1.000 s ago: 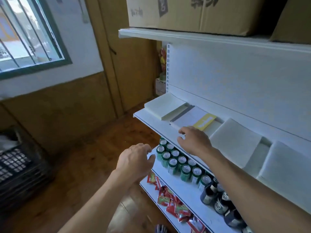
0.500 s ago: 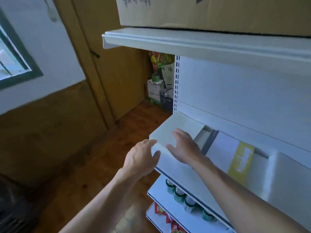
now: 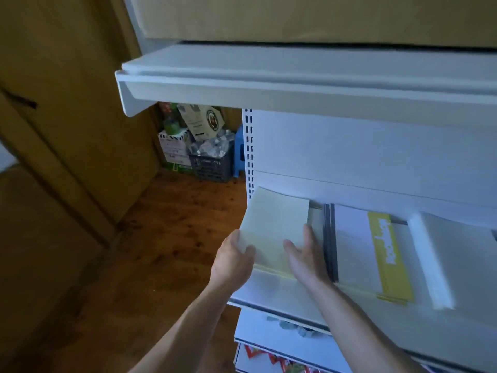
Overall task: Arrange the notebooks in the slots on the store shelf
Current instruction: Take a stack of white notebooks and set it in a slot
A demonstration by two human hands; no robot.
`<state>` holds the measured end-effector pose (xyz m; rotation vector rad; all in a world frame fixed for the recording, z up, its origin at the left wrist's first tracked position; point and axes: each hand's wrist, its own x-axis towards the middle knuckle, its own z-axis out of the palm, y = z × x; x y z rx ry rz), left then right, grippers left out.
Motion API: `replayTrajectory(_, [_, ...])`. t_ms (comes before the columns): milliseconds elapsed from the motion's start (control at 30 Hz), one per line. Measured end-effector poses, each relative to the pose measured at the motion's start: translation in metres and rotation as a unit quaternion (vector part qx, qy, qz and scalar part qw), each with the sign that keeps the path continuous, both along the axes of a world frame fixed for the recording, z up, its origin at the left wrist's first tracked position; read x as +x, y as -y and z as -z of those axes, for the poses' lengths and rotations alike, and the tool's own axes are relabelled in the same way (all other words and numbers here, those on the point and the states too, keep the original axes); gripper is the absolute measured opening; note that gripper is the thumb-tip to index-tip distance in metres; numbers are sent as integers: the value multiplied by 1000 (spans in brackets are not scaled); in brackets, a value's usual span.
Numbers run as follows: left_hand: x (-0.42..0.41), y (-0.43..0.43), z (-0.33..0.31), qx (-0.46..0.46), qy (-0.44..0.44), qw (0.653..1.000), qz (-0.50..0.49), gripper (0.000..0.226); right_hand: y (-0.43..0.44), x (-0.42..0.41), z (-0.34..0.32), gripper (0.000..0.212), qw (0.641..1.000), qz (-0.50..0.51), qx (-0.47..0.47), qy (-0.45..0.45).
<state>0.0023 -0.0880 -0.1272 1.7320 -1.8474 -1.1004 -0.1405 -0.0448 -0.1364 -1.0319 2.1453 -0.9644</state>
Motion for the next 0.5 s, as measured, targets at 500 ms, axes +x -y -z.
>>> replayTrajectory(500, [0, 12, 2, 91, -146, 985, -28, 20, 2, 23, 2, 59, 999, 4, 14, -30])
